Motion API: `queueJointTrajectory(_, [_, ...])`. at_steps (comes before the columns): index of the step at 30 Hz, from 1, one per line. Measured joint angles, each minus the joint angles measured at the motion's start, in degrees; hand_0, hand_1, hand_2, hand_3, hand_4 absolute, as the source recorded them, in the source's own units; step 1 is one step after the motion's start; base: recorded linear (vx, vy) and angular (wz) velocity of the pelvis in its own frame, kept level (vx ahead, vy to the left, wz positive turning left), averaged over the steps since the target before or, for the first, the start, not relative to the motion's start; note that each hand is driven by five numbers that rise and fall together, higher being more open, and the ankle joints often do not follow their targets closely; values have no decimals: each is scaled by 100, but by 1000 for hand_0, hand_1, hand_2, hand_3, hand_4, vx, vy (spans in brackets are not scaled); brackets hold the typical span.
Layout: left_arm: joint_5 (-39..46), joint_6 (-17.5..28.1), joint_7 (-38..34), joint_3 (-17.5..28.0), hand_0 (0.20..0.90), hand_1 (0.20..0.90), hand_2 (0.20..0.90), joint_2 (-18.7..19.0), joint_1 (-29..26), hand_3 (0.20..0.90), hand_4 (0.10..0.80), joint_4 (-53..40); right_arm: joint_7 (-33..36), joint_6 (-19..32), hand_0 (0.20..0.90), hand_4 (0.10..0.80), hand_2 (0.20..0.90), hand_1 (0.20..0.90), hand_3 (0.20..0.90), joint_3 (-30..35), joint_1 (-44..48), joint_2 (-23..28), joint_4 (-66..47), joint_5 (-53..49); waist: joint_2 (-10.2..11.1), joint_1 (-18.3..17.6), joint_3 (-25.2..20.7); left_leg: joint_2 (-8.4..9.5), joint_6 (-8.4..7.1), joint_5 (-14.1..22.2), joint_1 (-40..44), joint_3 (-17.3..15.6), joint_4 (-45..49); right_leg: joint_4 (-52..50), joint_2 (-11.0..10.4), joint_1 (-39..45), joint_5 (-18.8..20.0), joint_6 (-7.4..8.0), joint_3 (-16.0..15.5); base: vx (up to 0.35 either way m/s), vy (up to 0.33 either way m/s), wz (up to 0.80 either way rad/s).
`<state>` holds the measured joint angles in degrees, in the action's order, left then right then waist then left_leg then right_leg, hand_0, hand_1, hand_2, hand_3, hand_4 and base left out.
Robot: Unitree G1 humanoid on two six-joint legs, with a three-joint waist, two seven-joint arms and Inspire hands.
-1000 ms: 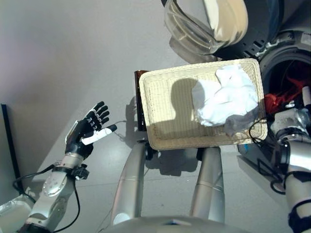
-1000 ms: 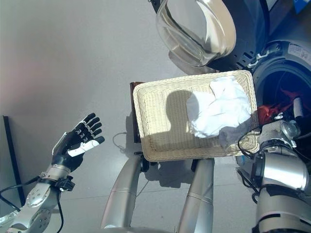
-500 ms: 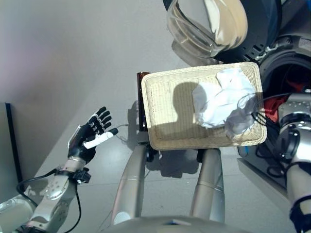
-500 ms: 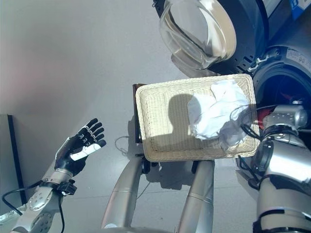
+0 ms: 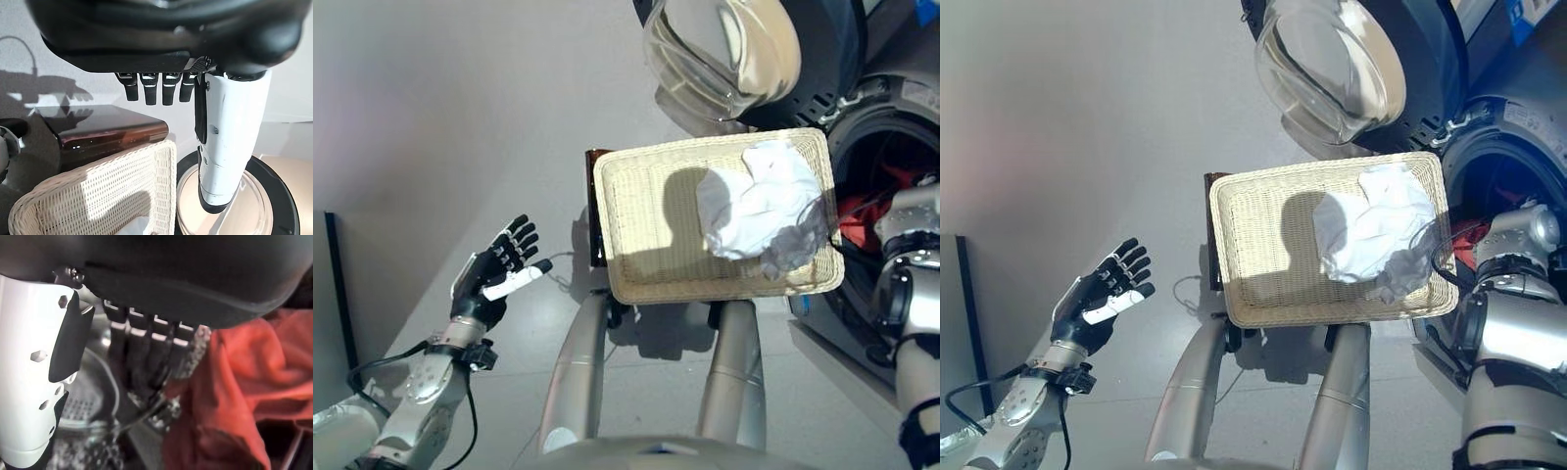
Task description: Pick up the clothes and place them into the washing machine
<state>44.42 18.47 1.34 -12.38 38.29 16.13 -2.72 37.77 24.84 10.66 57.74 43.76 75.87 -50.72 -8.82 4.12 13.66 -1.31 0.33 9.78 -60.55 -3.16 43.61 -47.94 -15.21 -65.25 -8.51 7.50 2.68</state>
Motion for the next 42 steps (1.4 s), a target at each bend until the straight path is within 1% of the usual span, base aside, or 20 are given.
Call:
queueJointTrajectory(4, [0,40,24,0,900,900,900,-1,-2,900,800,2,-231,-151,900,800,900,900,900,-535,-259,-29,-140,564,-1,-19,-1,-4,-1,-1,8,22,24,-21,3,35,-19,-31,-16,0,8,2])
queueJointTrajectory(11, [-12,67,52,2,900,900,900,-44,10,900,800,110,-282,-241,900,800,900,900,900,-603,-928,-450,-909,1148,50,-107,-26,-17,10,-9,37,53,29,62,19,136,-9,-6,-54,4,3,0])
queueJointTrajectory(13, [-55,73,76,9,900,900,900,-106,5,900,800,161,-306,-271,900,800,900,900,900,-681,-1197,-554,-1059,1418,68,-154,-33,-28,17,-8,147,97,-6,171,23,310,3,14,-129,37,22,-1])
queueJointTrajectory(15, [-83,80,80,18,900,900,900,-150,14,900,800,232,-372,-332,900,800,900,900,900,-854,-1503,-682,-1220,1709,153,-174,-63,-40,17,-9,293,105,-92,290,32,476,17,35,-166,-16,26,-6])
queueJointTrajectory(17, [-124,84,81,28,900,900,900,-152,29,900,800,335,-435,-384,900,800,900,900,900,-958,-1730,-862,-1258,1965,305,-173,-189,-45,4,-22,344,93,-190,375,40,504,26,43,-174,16,10,-6])
queueJointTrajectory(18, [-131,84,78,36,900,900,900,-152,27,900,800,354,-427,-401,900,800,900,900,900,-996,-1831,-934,-1321,2083,355,-186,-216,-51,13,-30,355,111,-227,409,57,525,96,14,-210,34,18,1])
queueJointTrajectory(19, [-195,87,108,34,900,900,900,-172,-19,900,800,463,-419,-466,900,800,900,900,900,-1034,-1940,-982,-1417,2263,371,-184,-220,-61,6,-86,366,143,-249,487,66,592,184,15,-247,-59,41,1])
queueJointTrajectory(21, [-252,78,95,34,900,900,900,-224,-21,900,800,577,-429,-522,900,800,900,900,900,-1086,-1999,-1078,-1435,2459,395,-204,-212,-84,25,-63,503,147,-288,566,60,769,150,-9,-339,40,20,0])
queueJointTrajectory(23, [-303,126,95,44,900,900,900,-262,-8,900,800,704,-517,-519,900,800,900,900,900,-1210,-2252,-1240,-1574,2690,459,-188,-235,-82,21,-54,642,161,-353,634,61,908,161,13,-349,82,0,1])
queueJointTrajectory(24, [-307,131,87,45,900,900,900,-266,-4,900,800,722,-554,-526,900,800,900,900,900,-1298,-2302,-1286,-1613,2753,484,-186,-226,-74,-14,-90,674,147,-379,652,43,941,148,17,-343,-55,13,4])
queueJointTrajectory(25, [-329,145,82,46,900,900,900,-291,-13,900,800,781,-610,-528,900,800,900,900,900,-1401,-2449,-1396,-1744,2936,492,-181,-227,-76,9,-124,706,172,-406,685,65,996,183,28,-350,-69,5,5])
queueJointTrajectory(26, [-345,145,76,49,900,900,900,-305,-7,900,800,780,-673,-534,900,800,900,900,900,-1426,-2516,-1466,-1803,3027,504,-189,-226,-80,6,-121,722,173,-428,712,64,1015,159,-6,-361,29,4,4])
queueJointTrajectory(27, [-386,144,75,49,900,900,900,-346,-5,900,800,780,-709,-623,900,800,900,900,900,-1528,-2600,-1598,-1877,3138,508,-169,-223,-82,-16,-149,746,174,-502,791,65,1052,179,26,-374,47,6,3])
queueJointTrajectory(29, [-430,146,74,53,900,900,900,-386,-3,900,800,781,-776,-631,900,800,900,900,900,-1553,-2677,-1796,-1873,3234,545,-168,-201,-78,-5,-190,816,166,-586,850,65,1123,181,31,-374,61,-4,3])
queueJointTrajectory(32, [-546,142,82,56,900,900,900,-425,7,900,800,793,-799,-878,900,800,900,900,900,-2017,-2824,-2028,-1649,3915,611,-157,-159,-82,-20,-322,1134,181,-905,1165,66,1469,207,25,-483,58,-17,1])
queueJointTrajectory(34, [-572,146,87,64,900,900,900,-433,0,900,800,794,-799,-917,900,800,900,900,900,-2015,-2852,-2194,-1468,4079,644,-153,-138,-80,-25,-408,1319,188,-1115,1371,69,1672,258,56,-534,55,-2,4])
queueJointTrajectory(36, [-659,146,74,77,900,900,900,-436,-21,900,800,798,-800,-1003,900,800,900,900,900,-2058,-2807,-2330,-1152,4191,684,-129,-116,-78,-20,-516,1495,183,-1386,1631,71,1847,363,49,-602,38,-2,0])
queueJointTrajectory(37, [-673,149,75,84,900,900,900,-435,-21,900,800,795,-807,-1095,900,800,900,900,900,-2085,-2832,-2363,-1091,4201,686,-128,-111,-78,-31,-563,1544,184,-1472,1729,74,1913,430,33,-628,38,0,3])
queueJointTrajectory(39, [-688,143,75,93,900,900,900,-441,-45,900,800,796,-798,-1295,900,800,900,900,900,-2196,-2751,-2402,-653,4508,695,-76,-97,-70,19,-628,1639,181,-1591,1876,70,2023,594,28,-672,42,5,3])
queueJointTrajectory(42, [-752,144,76,108,900,900,900,-445,-67,900,800,802,-773,-1532,900,800,900,900,900,-2371,-2745,-2424,-264,4967,688,14,-65,-67,19,-648,1827,186,-1715,2013,68,2220,643,44,-729,53,6,2])
